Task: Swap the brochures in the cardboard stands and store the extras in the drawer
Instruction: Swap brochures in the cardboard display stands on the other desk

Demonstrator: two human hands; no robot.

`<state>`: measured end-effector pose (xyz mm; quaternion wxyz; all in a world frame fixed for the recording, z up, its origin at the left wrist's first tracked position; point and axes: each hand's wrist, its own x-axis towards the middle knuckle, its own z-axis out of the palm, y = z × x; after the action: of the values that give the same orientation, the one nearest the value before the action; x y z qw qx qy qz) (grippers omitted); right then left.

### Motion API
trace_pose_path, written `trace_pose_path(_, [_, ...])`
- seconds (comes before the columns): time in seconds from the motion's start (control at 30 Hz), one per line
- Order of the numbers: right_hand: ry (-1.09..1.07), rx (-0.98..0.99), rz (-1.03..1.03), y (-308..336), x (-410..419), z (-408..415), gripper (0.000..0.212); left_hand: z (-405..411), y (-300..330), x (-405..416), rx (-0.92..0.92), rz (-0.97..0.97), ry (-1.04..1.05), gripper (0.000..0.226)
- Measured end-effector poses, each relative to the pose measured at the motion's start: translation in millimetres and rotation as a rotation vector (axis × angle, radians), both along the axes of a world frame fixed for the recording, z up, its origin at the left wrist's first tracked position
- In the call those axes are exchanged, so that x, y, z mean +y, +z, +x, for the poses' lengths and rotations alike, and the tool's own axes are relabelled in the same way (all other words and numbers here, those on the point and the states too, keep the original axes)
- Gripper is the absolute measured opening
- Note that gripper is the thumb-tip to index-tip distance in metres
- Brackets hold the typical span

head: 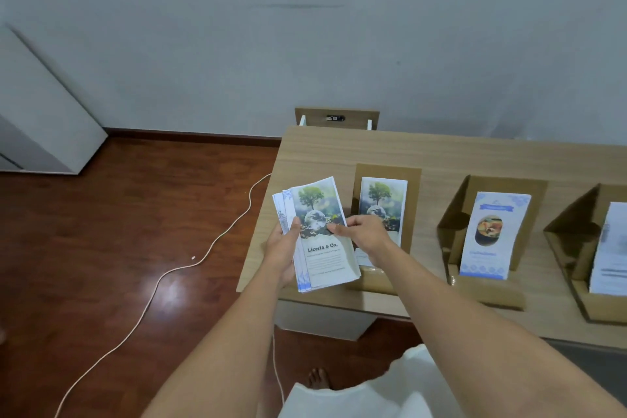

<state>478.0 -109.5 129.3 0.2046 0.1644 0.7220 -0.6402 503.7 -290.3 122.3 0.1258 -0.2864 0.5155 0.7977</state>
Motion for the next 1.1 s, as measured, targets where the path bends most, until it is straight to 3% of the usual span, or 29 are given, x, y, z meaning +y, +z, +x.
trace_pose_path(0.2, [0.019,-0.05,0.019,-5,-17,-5,0.022,7,-5,-19,0.035,0.008,0.045,0.023])
trace_pose_path(0.33, [-0.024,-0.053,0.031,-12,-29,-17,0.037,3,-11,-31,0.015,-0.046,0.104,0.03])
trace_pose_path(0.57, [-0.13,-0.14,0.035,-26,-43,-45,0.017,-4,-28,-75,-0.073,-0.073,0.236,0.028])
trace_pose_path(0.8, [-0.191,-0.147,0.039,-39,-55,-59,0.051,-9,-40,-101,-0.121,-0.112,0.212,0.027])
trace_pose_path(0.93, [-0.24,-0.163,0.048,-49,-58,-56,0.043,-8,-45,-113,-0.149,-0.108,0.189,0.027])
trace_pose_path(1.1, [-0.264,-0.181,0.065,-60,-66,-46,0.05,2,-51,-114,-0.177,-0.107,0.196,0.014])
